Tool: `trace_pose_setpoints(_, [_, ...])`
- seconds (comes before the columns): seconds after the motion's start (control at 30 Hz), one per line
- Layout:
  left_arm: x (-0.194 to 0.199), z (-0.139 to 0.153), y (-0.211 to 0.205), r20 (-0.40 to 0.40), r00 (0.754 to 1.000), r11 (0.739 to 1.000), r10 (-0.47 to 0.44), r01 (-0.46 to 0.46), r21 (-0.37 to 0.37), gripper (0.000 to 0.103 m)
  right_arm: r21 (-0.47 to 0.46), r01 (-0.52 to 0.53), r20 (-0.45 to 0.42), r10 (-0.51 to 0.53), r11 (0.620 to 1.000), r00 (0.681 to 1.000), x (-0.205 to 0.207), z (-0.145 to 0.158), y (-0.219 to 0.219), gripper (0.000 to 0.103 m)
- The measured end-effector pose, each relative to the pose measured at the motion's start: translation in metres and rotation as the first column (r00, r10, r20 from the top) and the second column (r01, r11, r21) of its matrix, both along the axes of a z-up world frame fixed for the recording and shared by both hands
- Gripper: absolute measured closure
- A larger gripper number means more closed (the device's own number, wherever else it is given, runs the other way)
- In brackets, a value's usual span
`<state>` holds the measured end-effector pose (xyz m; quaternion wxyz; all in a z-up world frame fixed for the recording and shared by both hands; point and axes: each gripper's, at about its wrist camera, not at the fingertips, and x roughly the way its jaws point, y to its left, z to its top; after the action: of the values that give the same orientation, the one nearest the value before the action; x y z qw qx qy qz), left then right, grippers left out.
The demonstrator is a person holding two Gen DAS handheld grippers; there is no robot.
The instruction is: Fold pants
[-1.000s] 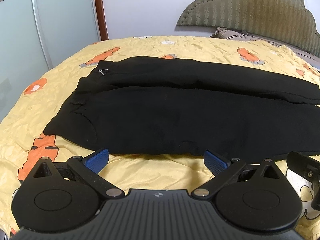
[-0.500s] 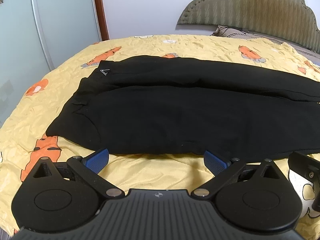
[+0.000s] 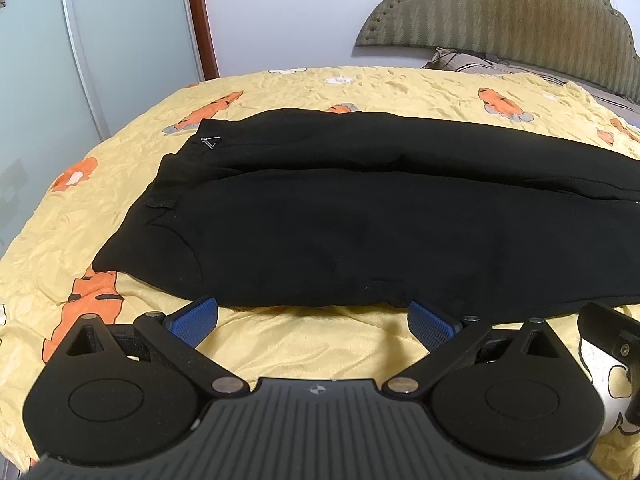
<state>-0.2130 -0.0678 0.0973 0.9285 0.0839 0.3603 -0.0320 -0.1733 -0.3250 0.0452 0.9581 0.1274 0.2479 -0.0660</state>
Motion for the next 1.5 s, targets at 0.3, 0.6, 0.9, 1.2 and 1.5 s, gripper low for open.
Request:
trace_pose_setpoints(0.3, [0.054,-0.028,-0.016,-0.001,0.999,0.999,0.049,-0.049,0.009,0.0,-0.048,-0.024,0.013,0.025,0.999,1.0,0.002,0.001,0.006,0.0])
trace_pose_setpoints(0.6, [0.1,-0.038,-0.012,-0.015,0.998,0.998,0.057,-0.058,-0.016,0.0,-0.175,-0.132,0.114,0.154,0.976,0.982,0.019,0.022,0.012,0.0])
trace_pose_setpoints(0.9, [0.158,-0.001,0.054,0.069,0.984,0.986,0.163,-0.16,-0.043,0.0,-0.365,-0.354,0.157,0.432,0.861,0.888,0.132,0.078,0.024,0.0])
trace_pose_setpoints(1.2, [0.23,0.018,0.108,0.089,0.967,0.971,0.24,-0.24,-0.009,0.0,-0.128,-0.666,-0.044,0.666,0.735,0.744,0.322,0.067,0.039,0.0])
trace_pose_setpoints(1.5, [0.307,0.018,0.116,-0.037,0.986,0.985,0.165,-0.166,-0.043,0.0,-0.09,-0.797,-0.198,0.774,0.597,0.602,0.445,0.038,0.062,0.013])
